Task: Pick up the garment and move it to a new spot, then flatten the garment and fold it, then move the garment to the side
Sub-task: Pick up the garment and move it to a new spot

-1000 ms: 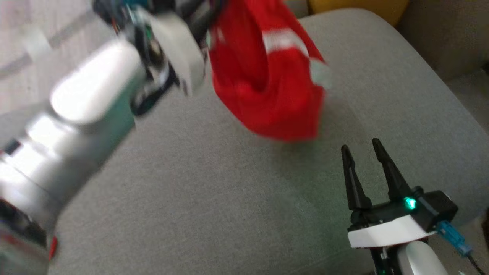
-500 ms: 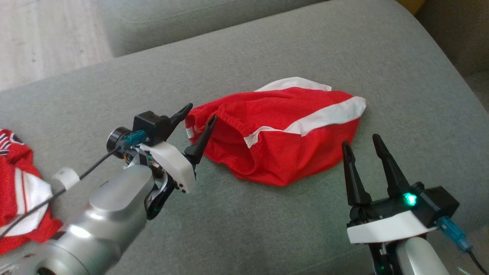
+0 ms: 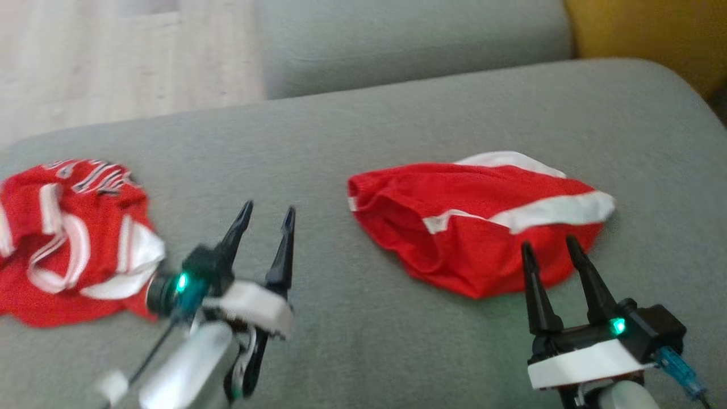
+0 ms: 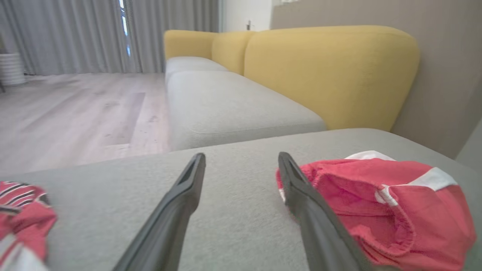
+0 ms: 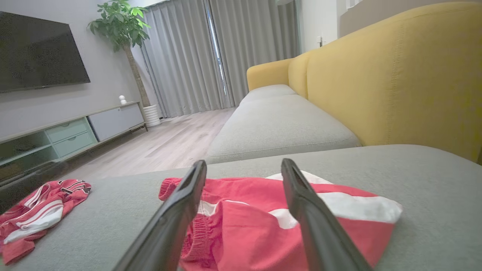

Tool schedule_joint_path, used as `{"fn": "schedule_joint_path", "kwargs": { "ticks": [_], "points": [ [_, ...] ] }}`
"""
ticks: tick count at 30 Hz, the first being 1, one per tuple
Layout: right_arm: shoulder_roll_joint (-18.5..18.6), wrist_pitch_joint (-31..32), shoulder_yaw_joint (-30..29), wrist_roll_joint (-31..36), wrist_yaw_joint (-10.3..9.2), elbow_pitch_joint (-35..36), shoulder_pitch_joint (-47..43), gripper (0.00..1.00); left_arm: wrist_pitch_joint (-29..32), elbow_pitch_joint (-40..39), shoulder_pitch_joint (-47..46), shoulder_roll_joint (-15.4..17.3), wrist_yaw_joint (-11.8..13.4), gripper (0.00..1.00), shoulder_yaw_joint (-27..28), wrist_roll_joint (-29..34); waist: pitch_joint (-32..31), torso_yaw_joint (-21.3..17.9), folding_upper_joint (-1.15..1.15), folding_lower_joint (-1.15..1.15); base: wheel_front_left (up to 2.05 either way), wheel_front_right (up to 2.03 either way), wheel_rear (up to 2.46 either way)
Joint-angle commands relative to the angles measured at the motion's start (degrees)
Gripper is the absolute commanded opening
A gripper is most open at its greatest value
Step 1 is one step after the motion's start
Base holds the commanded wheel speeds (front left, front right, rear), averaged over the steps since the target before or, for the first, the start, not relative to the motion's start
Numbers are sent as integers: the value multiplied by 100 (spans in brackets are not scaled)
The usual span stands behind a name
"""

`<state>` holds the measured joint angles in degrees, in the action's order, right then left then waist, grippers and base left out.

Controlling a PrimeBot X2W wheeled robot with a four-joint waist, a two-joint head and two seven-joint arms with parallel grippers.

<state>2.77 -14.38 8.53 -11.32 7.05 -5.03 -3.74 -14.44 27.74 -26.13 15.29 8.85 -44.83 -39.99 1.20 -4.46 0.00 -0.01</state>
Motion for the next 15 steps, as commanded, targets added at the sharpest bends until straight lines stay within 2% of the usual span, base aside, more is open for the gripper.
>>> {"fn": "schedule_joint_path", "kwargs": {
  "ticks": [1,5,8,12,15],
  "points": [
    [11,-62,98,14,44,153,143,100,-54,-290,-36,78,109,100,382,163,-220,361,0,1,0,0,0],
    [11,-62,-99,27,44,81,20,100,-55,-1147,964,-77,473,100,1149,814,-387,692,0,1,0,0,0],
    [11,-62,-230,-10,44,54,-99,100,-55,-1730,1724,-234,602,100,1579,1214,-502,856,0,1,0,0,0],
    [11,-62,-395,-13,44,41,-301,100,-55,-2350,2590,-540,649,100,2021,1579,-646,990,0,1,0,0,0],
    [11,-62,-510,-16,44,40,-440,100,-55,-2681,3053,-767,592,100,2228,1882,-735,1032,0,1,0,0,0]
  ]
}}
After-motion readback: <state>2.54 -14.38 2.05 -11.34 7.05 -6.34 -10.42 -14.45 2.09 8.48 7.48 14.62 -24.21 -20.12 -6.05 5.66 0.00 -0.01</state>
